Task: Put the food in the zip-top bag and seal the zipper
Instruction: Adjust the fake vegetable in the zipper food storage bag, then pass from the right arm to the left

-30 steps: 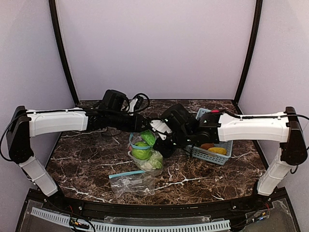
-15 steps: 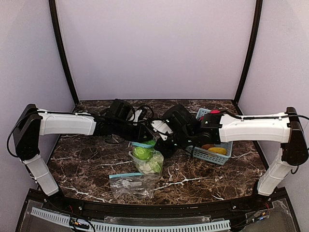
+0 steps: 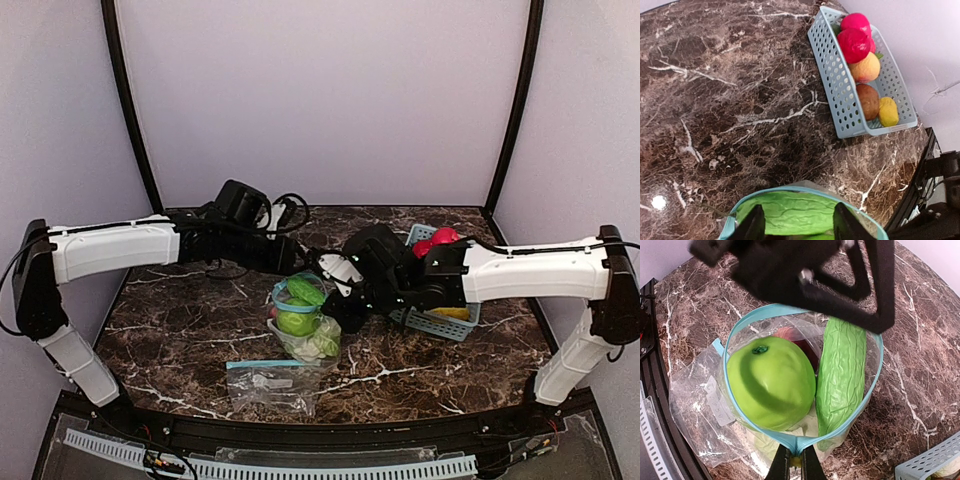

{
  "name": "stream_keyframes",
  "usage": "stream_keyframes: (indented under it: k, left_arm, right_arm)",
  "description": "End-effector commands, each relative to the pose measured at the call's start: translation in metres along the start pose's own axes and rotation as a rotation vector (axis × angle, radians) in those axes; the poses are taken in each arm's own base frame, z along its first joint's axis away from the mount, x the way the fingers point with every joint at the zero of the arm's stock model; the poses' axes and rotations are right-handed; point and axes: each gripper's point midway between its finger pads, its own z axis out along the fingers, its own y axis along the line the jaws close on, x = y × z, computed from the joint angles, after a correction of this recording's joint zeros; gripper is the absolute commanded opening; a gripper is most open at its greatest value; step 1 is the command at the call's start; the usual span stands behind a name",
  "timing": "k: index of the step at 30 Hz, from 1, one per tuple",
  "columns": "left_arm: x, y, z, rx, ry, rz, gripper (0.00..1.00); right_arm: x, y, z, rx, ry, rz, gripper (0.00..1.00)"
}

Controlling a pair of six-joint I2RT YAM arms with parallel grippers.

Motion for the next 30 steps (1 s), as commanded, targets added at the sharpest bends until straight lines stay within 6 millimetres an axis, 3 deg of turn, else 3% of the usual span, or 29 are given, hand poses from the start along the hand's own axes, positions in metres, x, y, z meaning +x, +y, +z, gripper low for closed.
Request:
stream_keyframes:
  k: [1,4,7,10,14,23,30]
  left_arm:
    - [-0.032,-0.002,-0.061,-0.078,-0.095,0.065,0.55]
    - [-0.033,0.016,-0.081,-0.117,-0.108,0.050,0.64]
    - [-0.020,0.035,-0.085,-0.136,-0.074,0.011,0.71]
    - [-0.007,0.048,-0.080,-0.109,-0.043,-0.051,0.75]
    - [0.006,0.046,-0.064,-0.035,-0.004,-0.102,0.75]
    - [0.028,0.047,-0.030,0.050,0.070,-0.182,0.69]
    - [0.033,0.041,-0.019,0.118,0.085,-0.226,0.56]
  right_arm:
    - [-0.021,0.001,-0.012,0.007,-0.094,0.023,0.00]
    - [-0.021,0.000,-0.014,0.009,-0.098,0.030,0.00]
    - [-0.020,0.000,-0.015,0.009,-0.097,0.033,0.00]
    - [-0.018,0.000,-0.015,0.010,-0.094,0.038,0.00]
    - [-0.014,0.000,-0.014,0.010,-0.085,0.040,0.00]
    - [-0.009,0.001,-0.016,0.016,-0.078,0.041,0.00]
    - [-0.008,-0.001,-0.015,0.023,-0.076,0.040,0.00]
